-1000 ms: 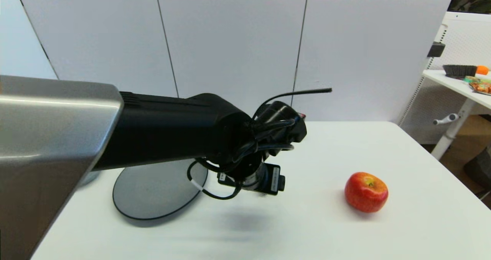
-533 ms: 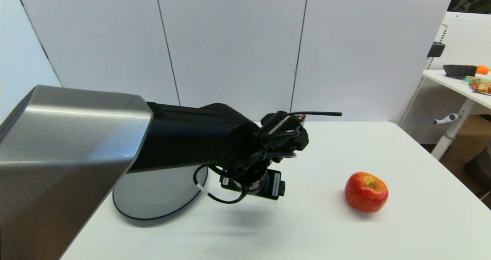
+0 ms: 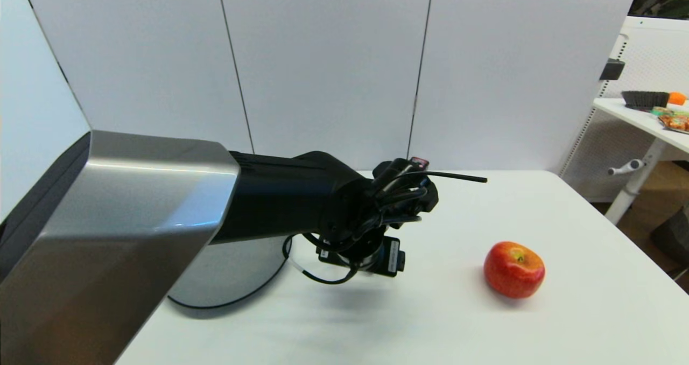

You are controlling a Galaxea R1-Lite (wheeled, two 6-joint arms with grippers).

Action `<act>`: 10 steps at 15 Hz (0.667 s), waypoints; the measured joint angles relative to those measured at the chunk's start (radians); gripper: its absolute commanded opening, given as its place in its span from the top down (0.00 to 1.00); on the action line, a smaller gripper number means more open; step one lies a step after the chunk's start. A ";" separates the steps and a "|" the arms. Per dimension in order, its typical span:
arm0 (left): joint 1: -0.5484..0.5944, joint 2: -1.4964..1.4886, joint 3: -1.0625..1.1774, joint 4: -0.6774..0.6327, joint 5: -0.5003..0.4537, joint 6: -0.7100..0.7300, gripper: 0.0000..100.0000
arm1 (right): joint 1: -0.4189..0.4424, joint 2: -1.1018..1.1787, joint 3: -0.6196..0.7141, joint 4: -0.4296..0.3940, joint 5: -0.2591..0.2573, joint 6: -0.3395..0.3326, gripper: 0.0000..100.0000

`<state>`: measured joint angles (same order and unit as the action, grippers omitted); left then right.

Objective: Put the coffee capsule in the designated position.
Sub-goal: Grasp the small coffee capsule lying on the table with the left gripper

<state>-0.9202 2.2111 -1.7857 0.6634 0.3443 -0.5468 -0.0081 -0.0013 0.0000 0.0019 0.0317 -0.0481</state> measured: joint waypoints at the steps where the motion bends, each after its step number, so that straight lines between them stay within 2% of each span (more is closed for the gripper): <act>1: 0.001 0.007 -0.010 -0.001 0.004 0.000 0.00 | 0.000 0.000 0.000 0.000 0.000 0.000 0.00; 10: 0.001 0.031 -0.019 0.002 0.005 -0.004 0.00 | 0.000 0.000 0.000 0.000 0.000 0.000 0.00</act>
<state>-0.9187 2.2423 -1.8049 0.6657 0.3491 -0.5513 -0.0077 -0.0013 0.0000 0.0023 0.0317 -0.0481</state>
